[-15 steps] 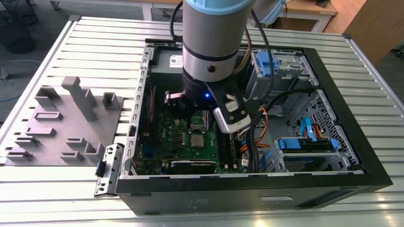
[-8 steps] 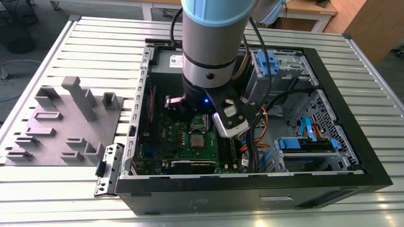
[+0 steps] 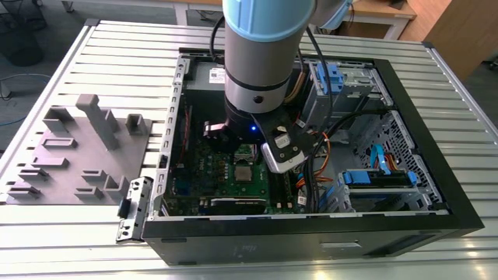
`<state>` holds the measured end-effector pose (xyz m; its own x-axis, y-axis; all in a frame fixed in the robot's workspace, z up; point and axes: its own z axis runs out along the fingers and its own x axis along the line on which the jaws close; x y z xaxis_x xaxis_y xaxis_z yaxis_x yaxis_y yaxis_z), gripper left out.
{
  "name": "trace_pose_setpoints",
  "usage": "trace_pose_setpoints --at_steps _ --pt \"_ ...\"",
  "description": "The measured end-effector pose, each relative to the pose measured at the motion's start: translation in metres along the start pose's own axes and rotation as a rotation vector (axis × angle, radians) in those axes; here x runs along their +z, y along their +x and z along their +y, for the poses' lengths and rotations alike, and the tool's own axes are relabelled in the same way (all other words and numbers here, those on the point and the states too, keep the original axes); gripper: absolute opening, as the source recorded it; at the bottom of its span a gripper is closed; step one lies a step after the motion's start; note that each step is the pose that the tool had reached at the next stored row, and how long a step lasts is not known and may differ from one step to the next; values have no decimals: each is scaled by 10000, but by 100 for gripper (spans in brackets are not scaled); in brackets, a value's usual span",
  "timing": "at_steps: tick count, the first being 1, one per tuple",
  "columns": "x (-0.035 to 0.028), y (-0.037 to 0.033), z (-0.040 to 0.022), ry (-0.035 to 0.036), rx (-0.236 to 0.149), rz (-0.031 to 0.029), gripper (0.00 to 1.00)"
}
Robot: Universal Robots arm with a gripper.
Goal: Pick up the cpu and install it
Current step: 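Place the cpu into insertion slot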
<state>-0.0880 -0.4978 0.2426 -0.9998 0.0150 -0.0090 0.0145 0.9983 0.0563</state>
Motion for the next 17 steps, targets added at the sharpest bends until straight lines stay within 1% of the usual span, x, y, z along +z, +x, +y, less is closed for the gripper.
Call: trace_pose_setpoints --at_steps 5,6,7,9,10,12,13,14,15,16,17 --pt "2 0 0 -2 0 -1 52" --pt "2 0 0 -2 0 -1 46" --pt "3 0 0 -3 0 -1 46" --pt "3 0 0 -2 0 -1 34" --pt "3 0 0 -2 0 -1 34" --pt "4 0 0 -2 0 -1 22" --pt "4 0 0 -2 0 -1 22" --pt "4 0 0 -2 0 -1 16" --pt "5 0 0 -2 0 -1 16" --pt "5 0 0 -2 0 -1 11" --pt "5 0 0 -2 0 -1 11"
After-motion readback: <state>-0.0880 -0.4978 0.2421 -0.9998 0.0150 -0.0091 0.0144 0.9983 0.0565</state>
